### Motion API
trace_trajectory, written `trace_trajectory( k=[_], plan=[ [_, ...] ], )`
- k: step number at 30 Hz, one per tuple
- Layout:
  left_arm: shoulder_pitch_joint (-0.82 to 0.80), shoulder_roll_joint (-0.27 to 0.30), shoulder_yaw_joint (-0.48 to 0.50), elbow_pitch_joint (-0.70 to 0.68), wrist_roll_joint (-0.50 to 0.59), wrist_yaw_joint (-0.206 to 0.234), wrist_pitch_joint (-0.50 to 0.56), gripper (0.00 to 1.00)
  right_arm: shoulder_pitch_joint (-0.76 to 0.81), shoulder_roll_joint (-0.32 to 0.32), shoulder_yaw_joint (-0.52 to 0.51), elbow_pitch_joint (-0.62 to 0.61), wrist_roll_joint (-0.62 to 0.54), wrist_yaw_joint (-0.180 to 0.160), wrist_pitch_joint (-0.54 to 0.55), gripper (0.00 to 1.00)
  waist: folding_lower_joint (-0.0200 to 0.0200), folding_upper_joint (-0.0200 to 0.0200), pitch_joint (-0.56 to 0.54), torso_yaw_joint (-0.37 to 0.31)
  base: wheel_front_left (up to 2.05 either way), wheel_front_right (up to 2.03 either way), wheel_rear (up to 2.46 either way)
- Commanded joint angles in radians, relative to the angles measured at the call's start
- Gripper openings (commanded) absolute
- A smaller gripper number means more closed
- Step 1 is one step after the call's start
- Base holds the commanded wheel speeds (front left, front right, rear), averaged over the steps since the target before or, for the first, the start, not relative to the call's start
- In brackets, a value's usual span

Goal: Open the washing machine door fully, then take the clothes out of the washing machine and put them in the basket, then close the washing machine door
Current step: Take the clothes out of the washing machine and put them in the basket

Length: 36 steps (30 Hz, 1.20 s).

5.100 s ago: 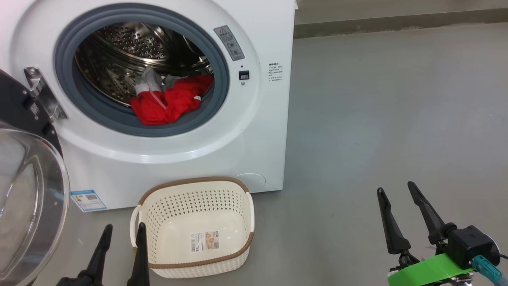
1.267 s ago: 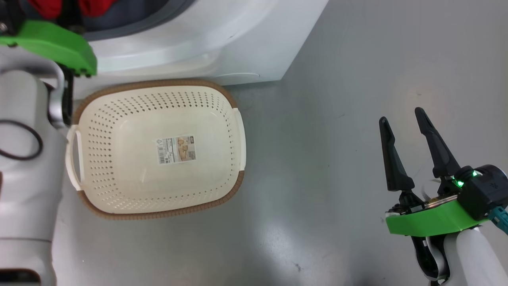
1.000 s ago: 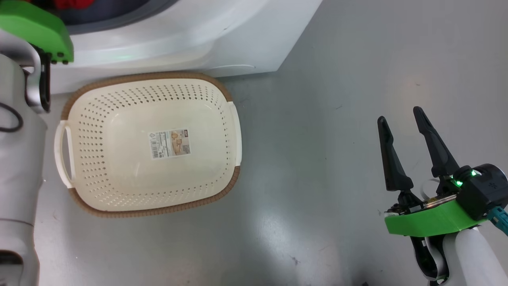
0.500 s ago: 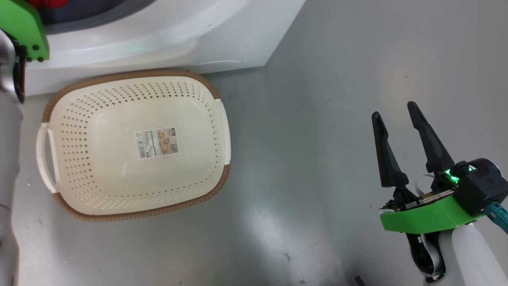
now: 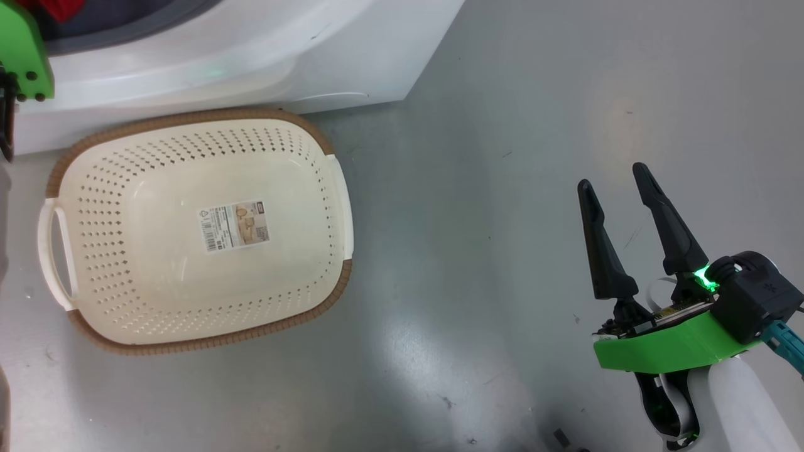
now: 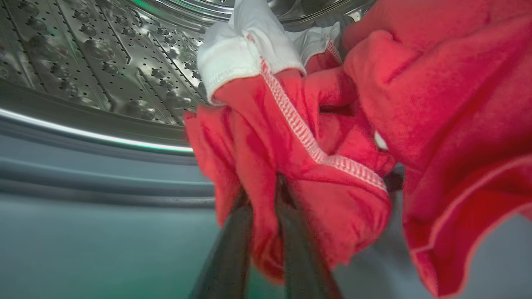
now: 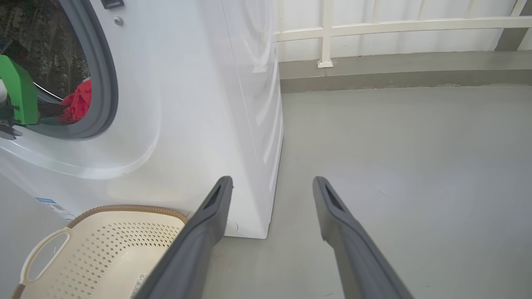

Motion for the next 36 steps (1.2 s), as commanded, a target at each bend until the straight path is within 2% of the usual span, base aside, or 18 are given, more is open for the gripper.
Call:
trace_trajectory(
  k=[1, 14, 18, 25, 31, 36],
  plan=[
    [-0.013, 0.055, 0.002, -0.01, -0.002, -0.004, 0.001, 0.0, 0.014, -0.005, 0.022, -0.021, 0.007, 0.006, -0.006, 1.0, 0.0, 0.0, 0.002, -0.001, 0.0, 0.0, 0.0],
    [-0.029, 0.05, -0.032, -0.022, 0.005, -0.005, -0.09, 0.0, 0.001, -0.005, 0.024, -0.01, 0.007, 0.006, -0.006, 1.0, 0.0, 0.0, 0.006, 0.005, 0.0, 0.0, 0.0],
    [-0.025, 0.047, -0.033, -0.034, -0.003, -0.01, -0.151, 0.0, -0.003, -0.005, 0.024, -0.006, 0.008, 0.006, -0.006, 1.0, 0.0, 0.0, 0.002, 0.011, 0.0, 0.0, 0.0],
    [-0.001, 0.048, -0.031, -0.067, -0.014, 0.011, -0.236, 0.0, -0.009, -0.005, 0.028, 0.002, 0.005, 0.006, -0.006, 1.0, 0.0, 0.0, -0.009, 0.031, 0.0, 0.0, 0.0],
    [0.049, 0.053, -0.019, -0.16, -0.026, 0.027, -0.258, 0.0, -0.011, -0.005, 0.028, 0.004, -0.002, 0.006, -0.006, 1.0, 0.0, 0.0, -0.027, 0.046, 0.0, 0.0, 0.0],
    [0.137, 0.064, 0.007, -0.326, -0.033, 0.043, -0.259, 0.0, -0.013, -0.005, 0.027, 0.008, -0.01, 0.006, -0.006, 1.0, 0.0, 0.0, -0.047, 0.059, 0.0, 0.0, 0.0]
  ],
)
